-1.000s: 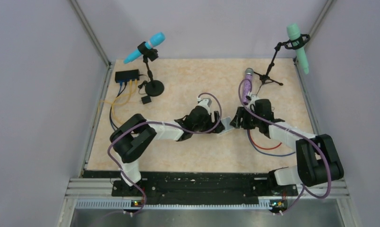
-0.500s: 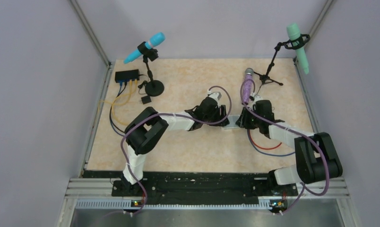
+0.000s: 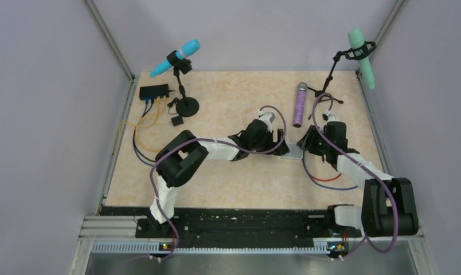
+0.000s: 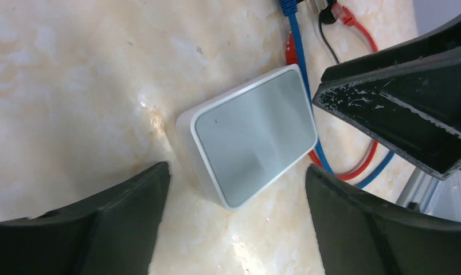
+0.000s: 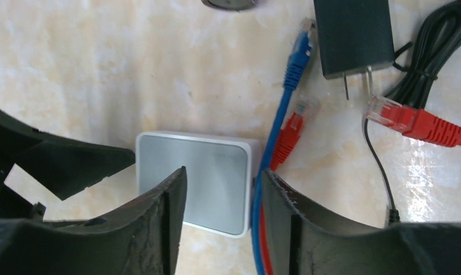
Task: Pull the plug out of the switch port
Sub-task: Move the switch port to the center of the board.
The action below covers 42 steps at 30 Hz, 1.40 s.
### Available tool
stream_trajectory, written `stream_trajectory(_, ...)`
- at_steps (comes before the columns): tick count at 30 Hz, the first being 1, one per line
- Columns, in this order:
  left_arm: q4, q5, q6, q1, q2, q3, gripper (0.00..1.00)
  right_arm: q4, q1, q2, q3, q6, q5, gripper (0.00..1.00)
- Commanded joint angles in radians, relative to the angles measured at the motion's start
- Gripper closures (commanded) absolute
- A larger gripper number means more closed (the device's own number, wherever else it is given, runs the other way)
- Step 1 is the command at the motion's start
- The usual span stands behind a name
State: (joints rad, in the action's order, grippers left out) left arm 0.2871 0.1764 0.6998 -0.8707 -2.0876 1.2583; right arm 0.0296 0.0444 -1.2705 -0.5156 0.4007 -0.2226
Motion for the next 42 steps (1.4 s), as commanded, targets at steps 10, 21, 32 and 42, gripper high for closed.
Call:
stream_trajectory(10, -0.372, -0.666, -0.226, 0.056, 0.753, -0.287, 0.01, 0.01, 0.398, 0.115, -0.2, 0.071, 0.076, 0.19)
stream_trajectory(21, -0.725, -0.912, -0.081, 0.365, 1.205, -0.552, 0.01, 0.112, 0.742, -0.282, -0.466, 0.12, 0.092, 0.23)
stream_trajectory(32, -0.628, -0.532, -0.244, 0.907, 1.09, -0.526, 0.01, 0.057, 0.849, -0.63, -0.778, 0.125, 0.051, 0.23)
stream_trajectory(42, -0.615, -0.539, -0.221, 1.151, 0.616, -0.314, 0.01, 0.073, 0.853, -0.6, -0.695, 0.115, 0.047, 0.23)
